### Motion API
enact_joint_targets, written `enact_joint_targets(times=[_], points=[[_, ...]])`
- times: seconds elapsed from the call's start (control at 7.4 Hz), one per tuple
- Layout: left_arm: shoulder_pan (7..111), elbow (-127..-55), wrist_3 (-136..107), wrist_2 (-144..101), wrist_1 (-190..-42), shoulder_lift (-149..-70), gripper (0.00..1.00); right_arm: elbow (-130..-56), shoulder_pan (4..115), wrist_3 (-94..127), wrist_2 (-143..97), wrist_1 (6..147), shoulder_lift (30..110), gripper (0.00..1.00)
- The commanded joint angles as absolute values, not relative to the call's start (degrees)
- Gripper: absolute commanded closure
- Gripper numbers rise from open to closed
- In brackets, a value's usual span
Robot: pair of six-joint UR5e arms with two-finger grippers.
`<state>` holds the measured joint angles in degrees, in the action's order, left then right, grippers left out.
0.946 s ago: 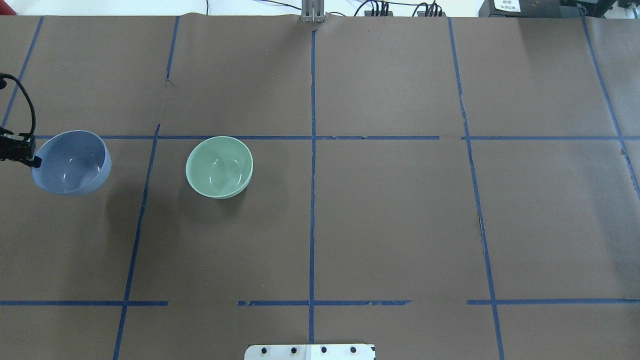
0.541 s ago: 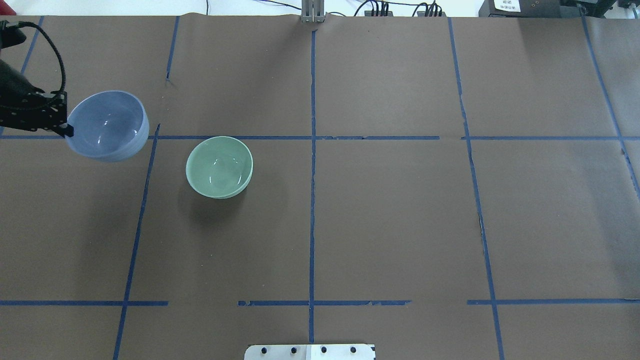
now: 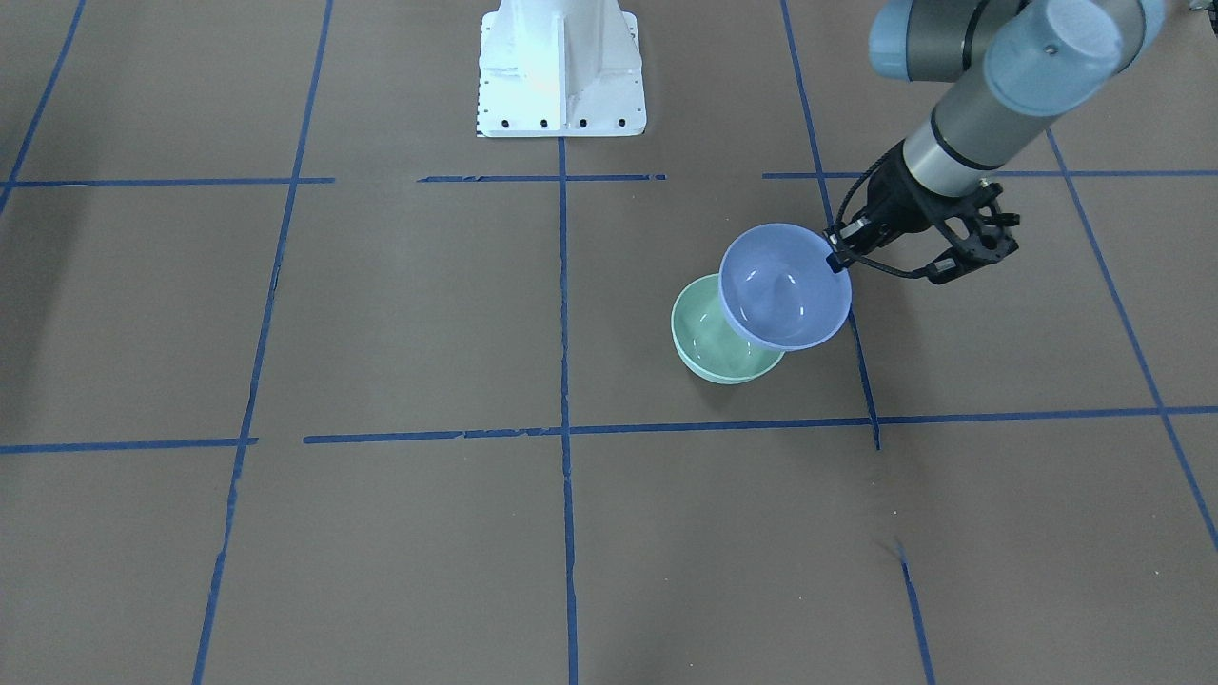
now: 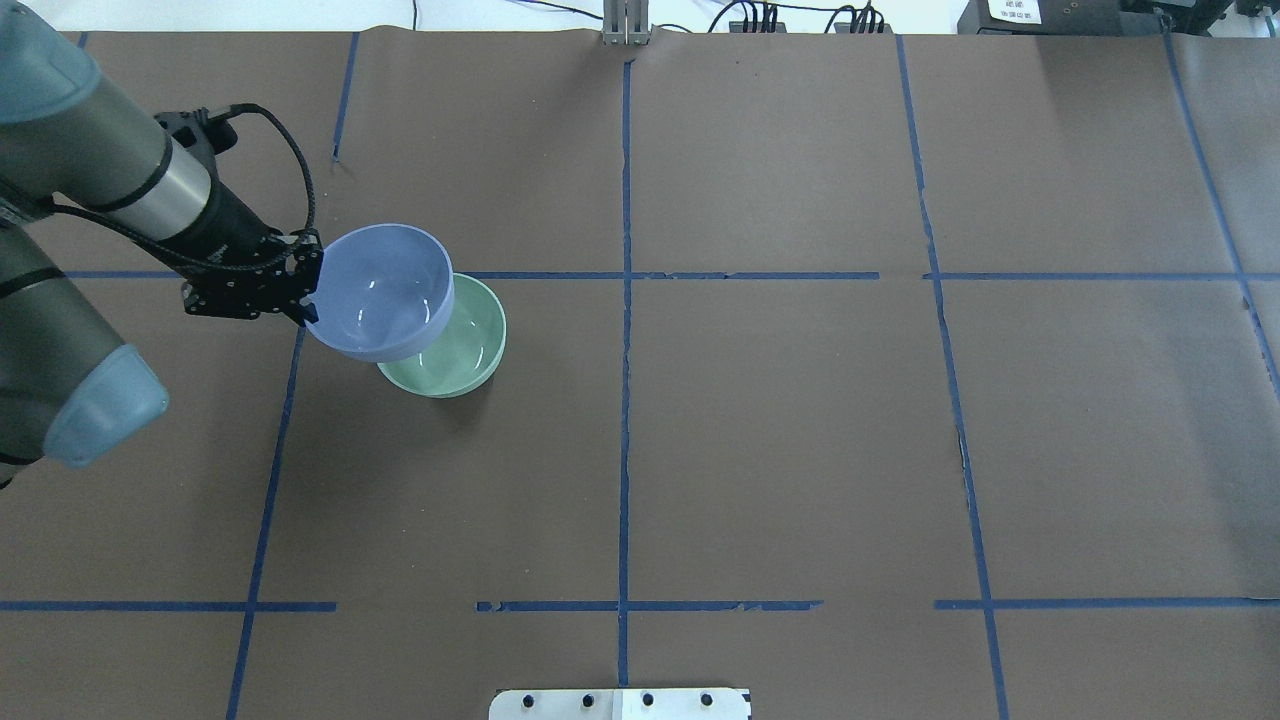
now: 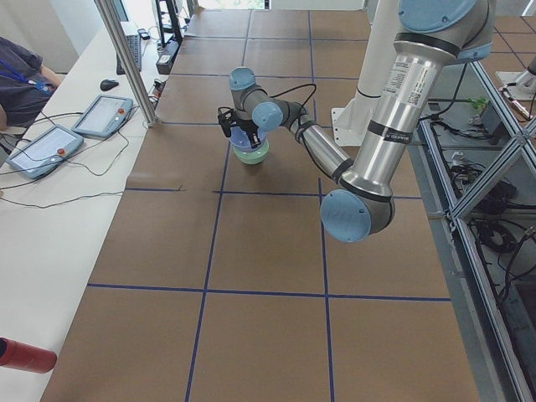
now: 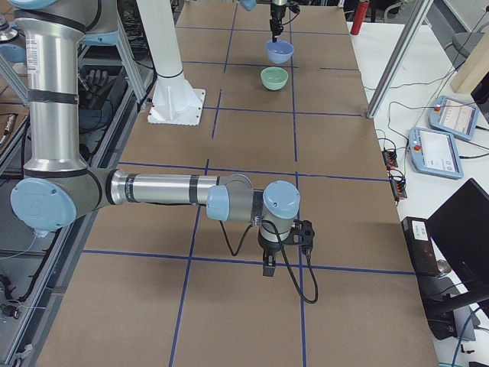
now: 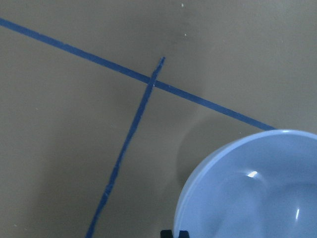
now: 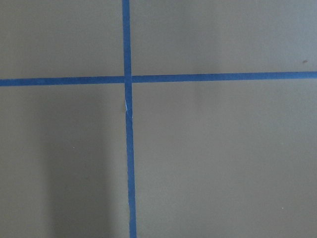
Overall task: Stack blue bowl on green bowl
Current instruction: 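Lift the blue bowl with the left gripper and carry it over the green bowl, then lower the blue bowl into the green bowl and open the left gripper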
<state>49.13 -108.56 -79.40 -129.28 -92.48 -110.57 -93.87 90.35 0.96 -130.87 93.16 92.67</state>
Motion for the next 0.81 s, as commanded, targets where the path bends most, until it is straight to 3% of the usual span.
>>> enact_joint_targets(times=[0.0, 0.68], points=[[46.24, -103.91, -85.94, -127.01, -101.13, -111.27, 1.00, -93.87, 90.35, 0.88, -130.87, 93.16, 92.72, 0.00], [43.51, -101.78, -87.28, -123.66, -101.42, -111.53, 1.00, -93.87, 90.35, 0.97, -130.87, 93.16, 92.72, 0.00]])
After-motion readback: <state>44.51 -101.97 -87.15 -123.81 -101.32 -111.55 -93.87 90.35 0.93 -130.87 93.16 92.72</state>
